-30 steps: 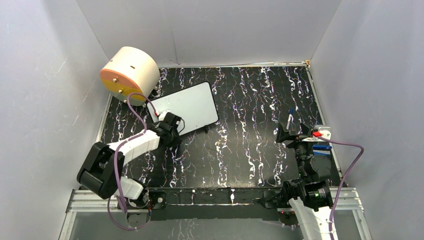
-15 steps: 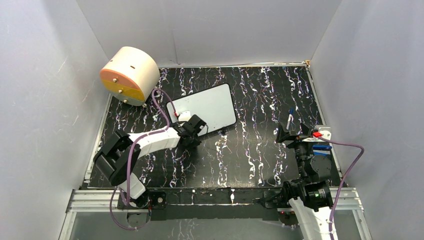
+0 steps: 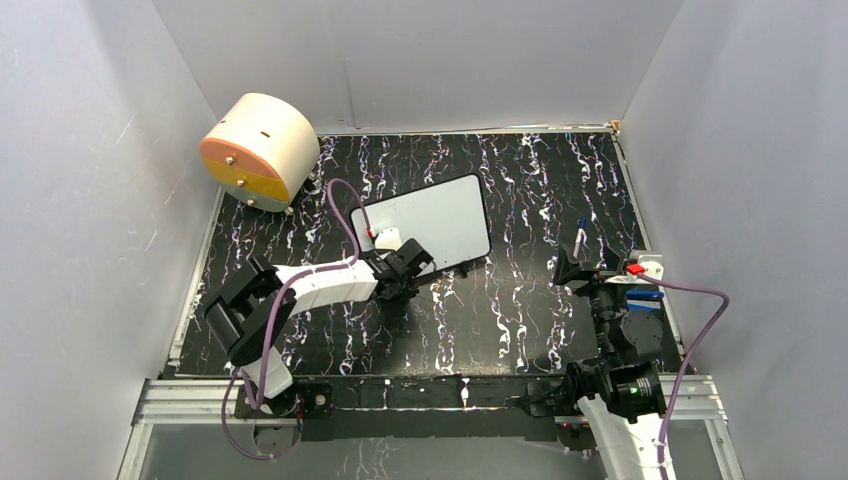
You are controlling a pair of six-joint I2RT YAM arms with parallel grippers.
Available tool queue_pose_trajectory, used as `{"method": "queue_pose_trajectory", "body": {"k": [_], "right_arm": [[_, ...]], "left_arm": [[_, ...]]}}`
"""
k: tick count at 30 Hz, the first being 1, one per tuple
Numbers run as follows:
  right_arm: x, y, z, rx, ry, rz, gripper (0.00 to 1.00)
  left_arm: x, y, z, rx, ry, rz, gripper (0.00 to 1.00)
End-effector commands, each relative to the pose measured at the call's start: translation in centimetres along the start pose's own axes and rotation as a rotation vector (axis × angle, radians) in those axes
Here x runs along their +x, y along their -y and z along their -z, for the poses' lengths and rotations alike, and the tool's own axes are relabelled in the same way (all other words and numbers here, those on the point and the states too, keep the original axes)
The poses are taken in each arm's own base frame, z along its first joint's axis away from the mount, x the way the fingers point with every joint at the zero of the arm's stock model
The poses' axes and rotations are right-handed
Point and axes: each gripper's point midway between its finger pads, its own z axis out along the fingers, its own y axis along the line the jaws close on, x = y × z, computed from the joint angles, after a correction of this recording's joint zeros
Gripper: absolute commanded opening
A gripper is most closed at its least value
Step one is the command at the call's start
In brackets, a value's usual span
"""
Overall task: Write a sentence on the whiteboard
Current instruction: Move the whiteboard stand to the center of the board, then open the whiteboard marker at the center of the board.
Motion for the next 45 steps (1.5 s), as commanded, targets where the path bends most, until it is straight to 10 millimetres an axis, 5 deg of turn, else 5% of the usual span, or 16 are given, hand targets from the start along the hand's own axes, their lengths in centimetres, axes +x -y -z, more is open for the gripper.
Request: {"method": "queue_pose_trajectory", "body": {"k": [1,4,13,17,25,34,45], "right_arm": [[-2.8,0.0,0.2,0.006,0.091,0.002,0.99],[-2.7,0.3,0.2,0.02,0.087,0.007,0.99],[-2.3,0.8,0.0,0.047,0.082,0.014,0.99],[-2.2,0.7,-0.1,0.047,0.076,0.014,0.99],[-1.7,0.5,-0.6,0.046,-0.004,0.018,0.99],[-0.2,1.1,-1.9,0.135,-0.231,-0.001,0.99],[4.9,1.1,-2.8,0.216,-0.655,0.019,0.99]], "left_arm": [[1.8,0.7,0.7,0.011,-0.062,-0.022,0.0],[2.1,0.9,1.2,0.025,-0.065,-0.025,0.03],[0.7,2.5,3.6,0.101,-0.027,-0.012,0.44],[-0.7,3.1,5.5,0.145,0.009,-0.008,0.54],[-6.3,3.0,11.2,0.207,0.196,-0.092,0.74],[-12.9,1.2,17.3,0.279,0.386,-0.164,0.82],[-21.0,-4.7,21.2,0.18,0.581,-0.178,0.85]]}}
